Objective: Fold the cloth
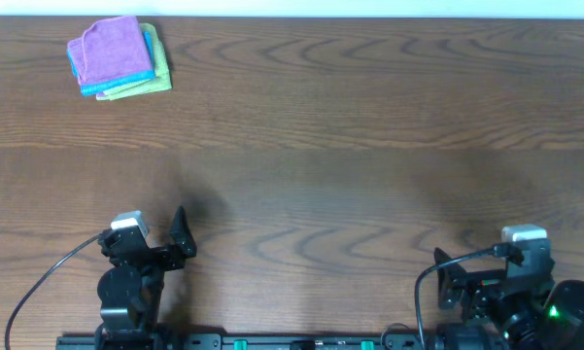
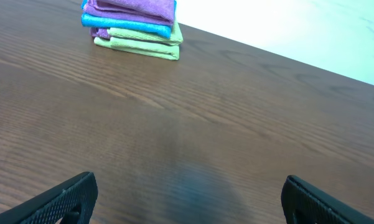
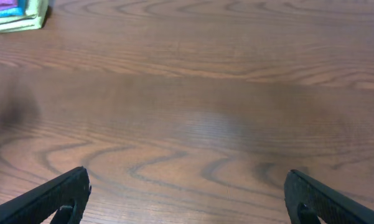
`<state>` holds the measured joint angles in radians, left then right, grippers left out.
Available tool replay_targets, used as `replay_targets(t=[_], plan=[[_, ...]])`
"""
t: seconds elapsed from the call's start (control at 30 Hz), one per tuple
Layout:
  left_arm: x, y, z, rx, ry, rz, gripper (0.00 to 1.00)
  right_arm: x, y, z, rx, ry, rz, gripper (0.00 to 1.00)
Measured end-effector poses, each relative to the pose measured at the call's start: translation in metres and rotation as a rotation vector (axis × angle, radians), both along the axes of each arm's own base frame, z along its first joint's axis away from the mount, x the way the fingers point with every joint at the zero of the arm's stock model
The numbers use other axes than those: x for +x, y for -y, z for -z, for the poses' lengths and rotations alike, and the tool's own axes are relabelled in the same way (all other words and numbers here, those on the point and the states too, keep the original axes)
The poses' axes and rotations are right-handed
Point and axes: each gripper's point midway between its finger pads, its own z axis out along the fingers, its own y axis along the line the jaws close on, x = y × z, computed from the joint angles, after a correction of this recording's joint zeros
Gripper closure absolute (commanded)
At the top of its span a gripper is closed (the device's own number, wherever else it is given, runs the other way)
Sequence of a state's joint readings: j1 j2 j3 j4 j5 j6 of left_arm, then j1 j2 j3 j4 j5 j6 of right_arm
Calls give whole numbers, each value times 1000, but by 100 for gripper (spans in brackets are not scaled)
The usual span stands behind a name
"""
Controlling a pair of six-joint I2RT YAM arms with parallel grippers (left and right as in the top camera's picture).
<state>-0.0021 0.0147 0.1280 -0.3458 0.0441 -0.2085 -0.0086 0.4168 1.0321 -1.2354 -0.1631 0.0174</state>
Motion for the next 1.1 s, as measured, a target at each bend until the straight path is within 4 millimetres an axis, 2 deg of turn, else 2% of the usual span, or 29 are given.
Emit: replay_targets(t=[0.17,0.33,0.43,0.57,0.67,1.1], plan=[[0,0,0,0,0,0,5,-1,5,-2,-50,27,-1,1],[0,0,-1,0,3,0,5,-4,13,-19,-200,277,-20,1],[0,0,-1,0,4,0,4,4,15,3,-269,350,-32,1],[0,0,-1,0,6,0,4,28,15,65,-298,290,-62,1],[0,0,-1,0,6,0,4,39,11,95,-292,247,-90,1],[0,0,-1,0,6,0,4,47,5,167,-266,110,-143,1]])
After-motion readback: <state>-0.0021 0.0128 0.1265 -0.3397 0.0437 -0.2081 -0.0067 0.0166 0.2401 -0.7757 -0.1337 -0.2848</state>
